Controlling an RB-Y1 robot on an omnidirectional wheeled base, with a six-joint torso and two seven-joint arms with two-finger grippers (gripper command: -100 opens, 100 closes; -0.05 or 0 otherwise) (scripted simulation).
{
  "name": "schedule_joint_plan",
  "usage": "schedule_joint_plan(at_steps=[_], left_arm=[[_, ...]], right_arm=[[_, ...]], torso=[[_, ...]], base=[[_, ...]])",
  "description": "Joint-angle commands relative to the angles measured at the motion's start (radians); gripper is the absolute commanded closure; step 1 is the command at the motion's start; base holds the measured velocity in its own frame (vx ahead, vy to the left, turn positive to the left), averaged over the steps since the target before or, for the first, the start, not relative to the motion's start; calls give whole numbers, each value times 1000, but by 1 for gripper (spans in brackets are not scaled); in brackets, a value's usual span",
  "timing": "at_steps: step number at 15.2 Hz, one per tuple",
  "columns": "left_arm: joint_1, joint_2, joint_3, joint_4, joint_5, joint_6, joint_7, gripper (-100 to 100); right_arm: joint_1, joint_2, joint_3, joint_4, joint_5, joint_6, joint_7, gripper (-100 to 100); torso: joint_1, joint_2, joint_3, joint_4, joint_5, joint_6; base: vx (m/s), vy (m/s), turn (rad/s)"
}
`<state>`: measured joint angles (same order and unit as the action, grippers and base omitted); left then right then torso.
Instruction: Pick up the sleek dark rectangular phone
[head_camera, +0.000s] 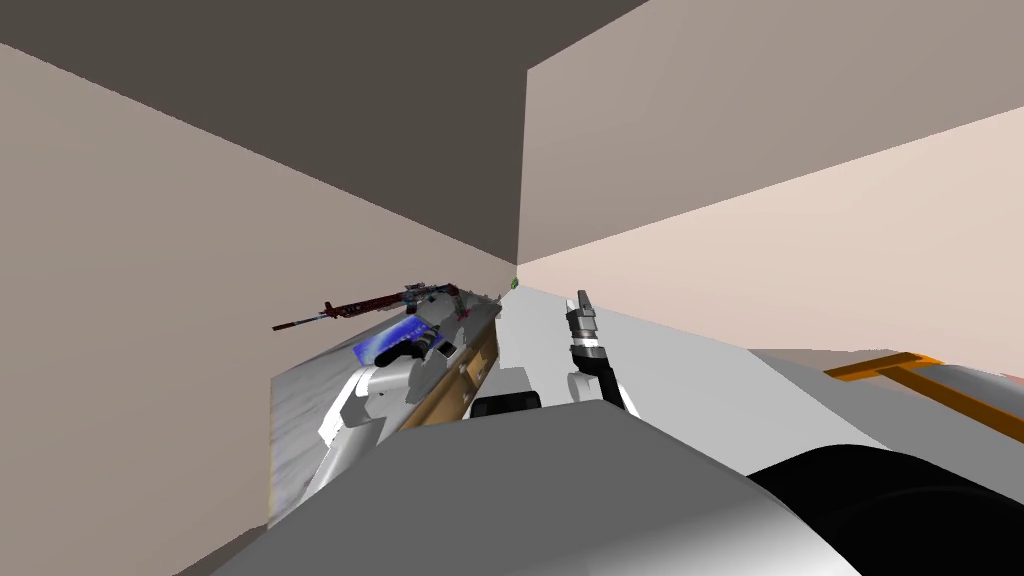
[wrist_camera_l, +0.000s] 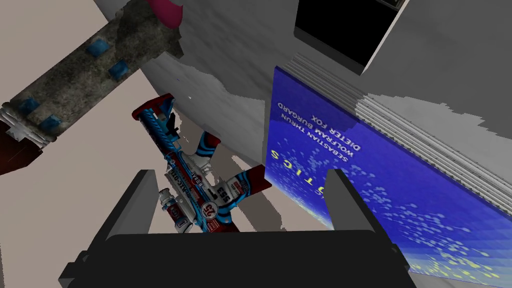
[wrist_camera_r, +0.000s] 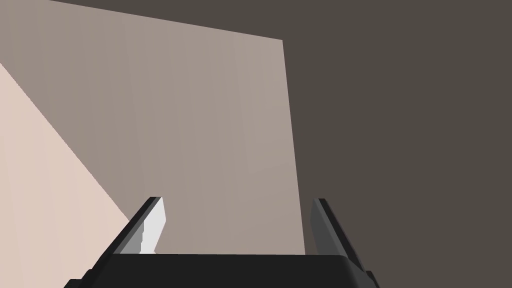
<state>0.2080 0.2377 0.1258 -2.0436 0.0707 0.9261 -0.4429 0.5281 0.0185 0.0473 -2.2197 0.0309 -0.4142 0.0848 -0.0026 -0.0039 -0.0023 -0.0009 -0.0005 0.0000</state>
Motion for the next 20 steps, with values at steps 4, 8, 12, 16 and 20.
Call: schedule_joint_plan(at_steps=[4,8,12,16,20], left_arm=[[-25,13,14,31,19,107,-24,-100],[-39,19,21,49,27,195,-37,-100],[-53,25,28,67,36,274,-49,-100],[-79,39,40,101,52,359,-72,-100],[-91,46,46,117,59,438,-83,-100]], right_arm=[[0,0,0,0,0,0,0,0],[0,0,0,0,0,0,0,0],[0,0,0,0,0,0,0,0],[0,0,0,0,0,0,0,0],[0,0,0,0,0,0,0,0]], torso=[[1,1,0,0,0,0],[1,0,0,0,0,0],[0,0,0,0,0,0],[0,0,0,0,0,0],[1,0,0,0,0,0]], base=[[42,-30,2],[51,-29,2],[48,-34,2],[50,-39,2],[45,-30,0]])
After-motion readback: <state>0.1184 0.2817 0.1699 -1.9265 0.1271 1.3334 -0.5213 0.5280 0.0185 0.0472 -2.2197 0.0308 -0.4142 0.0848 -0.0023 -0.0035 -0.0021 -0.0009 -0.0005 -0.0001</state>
